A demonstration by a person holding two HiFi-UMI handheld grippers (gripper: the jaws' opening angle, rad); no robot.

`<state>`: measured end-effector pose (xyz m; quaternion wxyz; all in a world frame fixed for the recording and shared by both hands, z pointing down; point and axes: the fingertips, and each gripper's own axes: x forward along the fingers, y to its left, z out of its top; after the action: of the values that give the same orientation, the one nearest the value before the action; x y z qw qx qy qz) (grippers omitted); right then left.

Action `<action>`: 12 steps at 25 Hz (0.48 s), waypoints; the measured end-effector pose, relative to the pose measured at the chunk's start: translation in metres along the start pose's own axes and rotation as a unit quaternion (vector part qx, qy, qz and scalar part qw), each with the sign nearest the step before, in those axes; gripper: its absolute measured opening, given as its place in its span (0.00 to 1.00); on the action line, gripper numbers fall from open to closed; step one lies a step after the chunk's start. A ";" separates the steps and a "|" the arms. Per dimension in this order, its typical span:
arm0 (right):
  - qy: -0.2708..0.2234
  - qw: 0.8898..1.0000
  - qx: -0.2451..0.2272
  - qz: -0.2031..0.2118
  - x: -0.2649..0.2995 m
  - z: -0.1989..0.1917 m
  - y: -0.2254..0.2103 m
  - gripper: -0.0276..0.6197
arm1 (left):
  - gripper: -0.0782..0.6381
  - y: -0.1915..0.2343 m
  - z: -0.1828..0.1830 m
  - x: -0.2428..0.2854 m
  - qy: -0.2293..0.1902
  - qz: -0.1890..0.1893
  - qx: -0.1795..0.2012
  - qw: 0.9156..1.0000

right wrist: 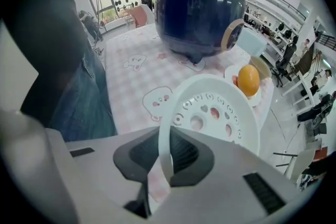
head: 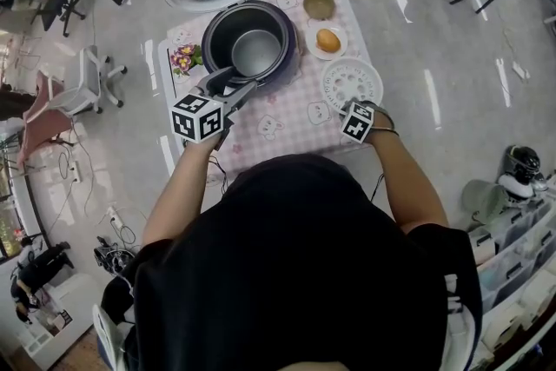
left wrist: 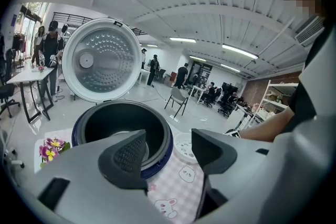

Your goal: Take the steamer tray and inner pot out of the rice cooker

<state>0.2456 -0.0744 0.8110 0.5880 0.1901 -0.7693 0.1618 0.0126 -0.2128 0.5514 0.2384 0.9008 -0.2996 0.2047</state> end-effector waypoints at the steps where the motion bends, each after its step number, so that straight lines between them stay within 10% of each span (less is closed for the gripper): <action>1: 0.000 1.000 0.000 0.000 0.003 -0.001 0.001 0.10 | 0.51 0.000 0.000 0.000 0.001 0.000 0.000 1.000; 12: 0.004 1.000 0.002 -0.001 0.036 -0.006 0.010 0.12 | 0.51 0.005 -0.009 0.002 0.012 -0.004 -0.010 1.000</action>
<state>0.2374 -0.0668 0.8474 0.5909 0.1912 -0.7666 0.1634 0.0084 -0.2123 0.5612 0.2516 0.8972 -0.2947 0.2119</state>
